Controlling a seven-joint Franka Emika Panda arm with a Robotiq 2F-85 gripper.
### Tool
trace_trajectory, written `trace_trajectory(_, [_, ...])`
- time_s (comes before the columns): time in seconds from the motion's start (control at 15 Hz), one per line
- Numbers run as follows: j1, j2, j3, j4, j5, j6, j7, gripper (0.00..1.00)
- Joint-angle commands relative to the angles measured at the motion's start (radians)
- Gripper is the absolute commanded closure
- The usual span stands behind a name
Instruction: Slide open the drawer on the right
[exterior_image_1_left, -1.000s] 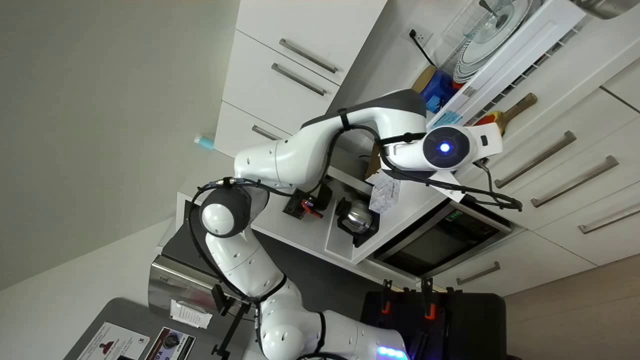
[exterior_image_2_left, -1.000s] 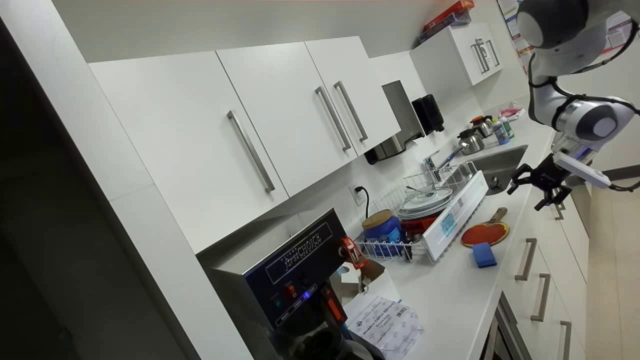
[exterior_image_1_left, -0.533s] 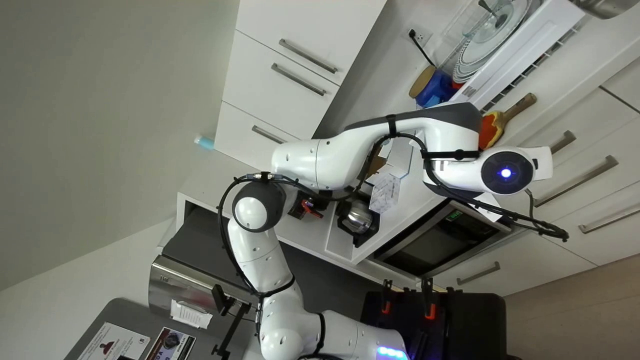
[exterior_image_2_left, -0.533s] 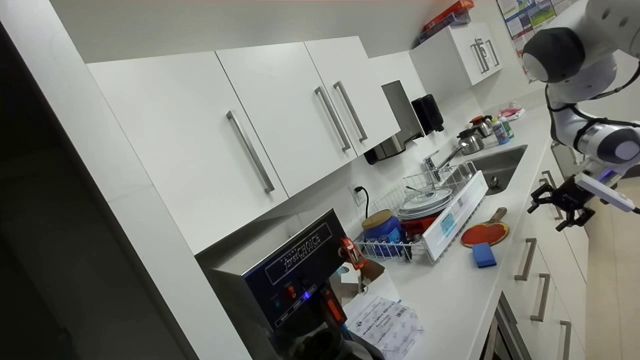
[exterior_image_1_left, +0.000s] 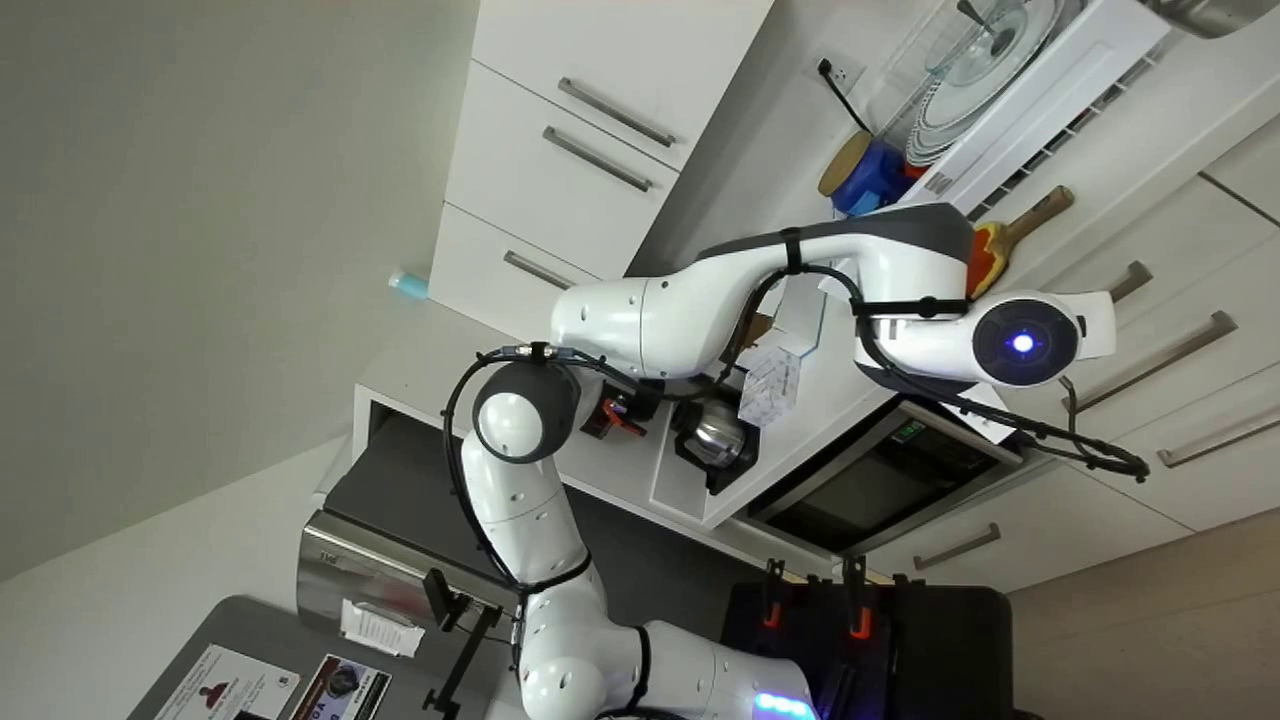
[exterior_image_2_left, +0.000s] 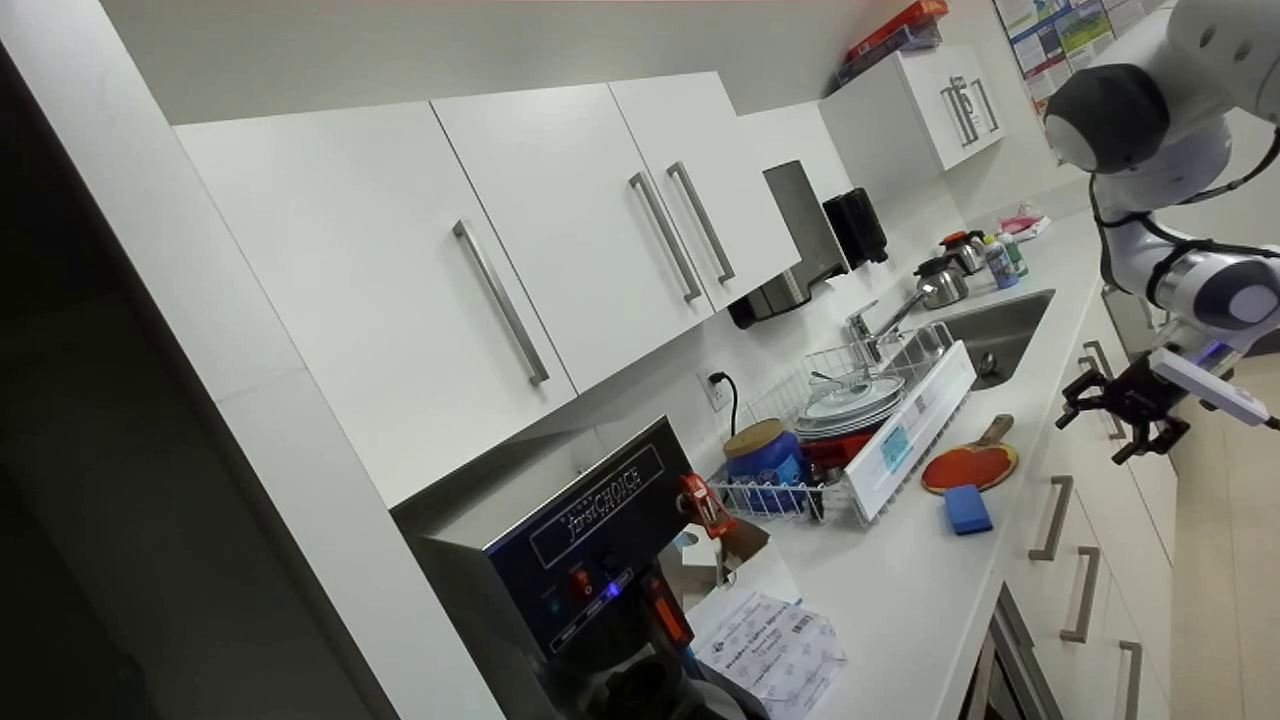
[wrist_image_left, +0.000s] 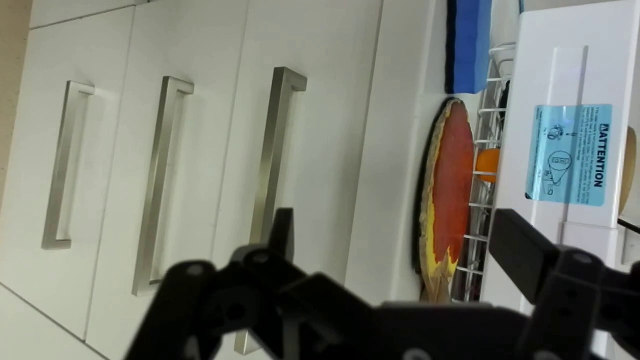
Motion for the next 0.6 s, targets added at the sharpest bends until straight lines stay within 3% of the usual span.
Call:
trace_trajectory(0.0, [-0.041,0.059,0.019,0.061,-0.004,-0.088,0.028,0.00])
trace_trajectory(0.2, [-0.081,0.130,0.018,0.114,-0.024,-0.184,0.074,0.00])
trace_trajectory(0.53, [-0.159,0.259,0.038,0.214,0.033,-0.216,0.051,0.00])
